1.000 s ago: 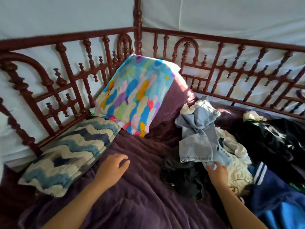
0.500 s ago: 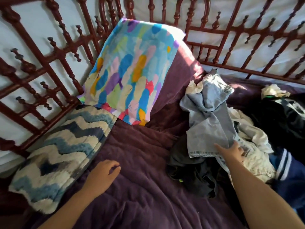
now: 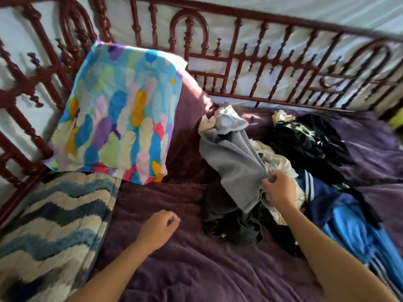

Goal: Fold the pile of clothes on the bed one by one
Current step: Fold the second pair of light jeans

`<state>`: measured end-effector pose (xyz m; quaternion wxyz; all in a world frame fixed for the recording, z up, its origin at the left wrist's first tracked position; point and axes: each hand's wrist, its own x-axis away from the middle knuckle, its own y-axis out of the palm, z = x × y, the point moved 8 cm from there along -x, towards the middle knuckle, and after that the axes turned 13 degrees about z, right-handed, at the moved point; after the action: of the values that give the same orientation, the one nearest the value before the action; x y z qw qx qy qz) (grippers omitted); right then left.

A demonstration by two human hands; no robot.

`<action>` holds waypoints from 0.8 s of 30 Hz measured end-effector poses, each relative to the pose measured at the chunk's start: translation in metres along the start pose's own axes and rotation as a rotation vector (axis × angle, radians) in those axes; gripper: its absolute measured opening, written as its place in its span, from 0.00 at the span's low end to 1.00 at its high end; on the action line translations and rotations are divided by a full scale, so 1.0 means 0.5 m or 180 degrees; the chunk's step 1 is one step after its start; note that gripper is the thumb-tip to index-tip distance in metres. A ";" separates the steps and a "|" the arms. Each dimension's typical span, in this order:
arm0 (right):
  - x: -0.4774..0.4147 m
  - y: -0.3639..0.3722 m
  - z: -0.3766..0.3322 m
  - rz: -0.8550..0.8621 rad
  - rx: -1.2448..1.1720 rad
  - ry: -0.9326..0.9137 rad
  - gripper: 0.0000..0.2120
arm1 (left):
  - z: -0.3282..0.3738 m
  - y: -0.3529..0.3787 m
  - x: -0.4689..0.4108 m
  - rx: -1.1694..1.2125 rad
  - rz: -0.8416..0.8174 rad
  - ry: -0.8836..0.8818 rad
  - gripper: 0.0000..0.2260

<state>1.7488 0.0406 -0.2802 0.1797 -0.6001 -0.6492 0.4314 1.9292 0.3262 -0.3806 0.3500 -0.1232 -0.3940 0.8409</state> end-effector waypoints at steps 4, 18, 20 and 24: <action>0.013 -0.216 -0.068 0.0719 -0.0125 -0.0292 0.09 | 0.086 0.025 -0.012 0.0100 -0.0065 0.0442 0.15; 0.139 -0.576 -0.072 0.1320 -0.0067 -0.0820 0.10 | 0.399 0.112 0.082 -0.0173 -0.0130 0.1892 0.42; 0.152 -0.604 -0.095 0.1375 -0.0198 -0.1179 0.09 | 0.438 0.094 0.070 -0.0098 0.0197 0.1901 0.43; 0.158 -0.730 -0.069 0.2019 -0.0701 -0.1319 0.05 | 0.496 0.027 0.037 0.0168 0.1039 0.1758 0.42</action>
<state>1.5298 0.1601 -0.0001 -0.1628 -0.6868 -0.4966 0.5052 1.7895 0.1898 -0.2260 0.3072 -0.3992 -0.2373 0.8306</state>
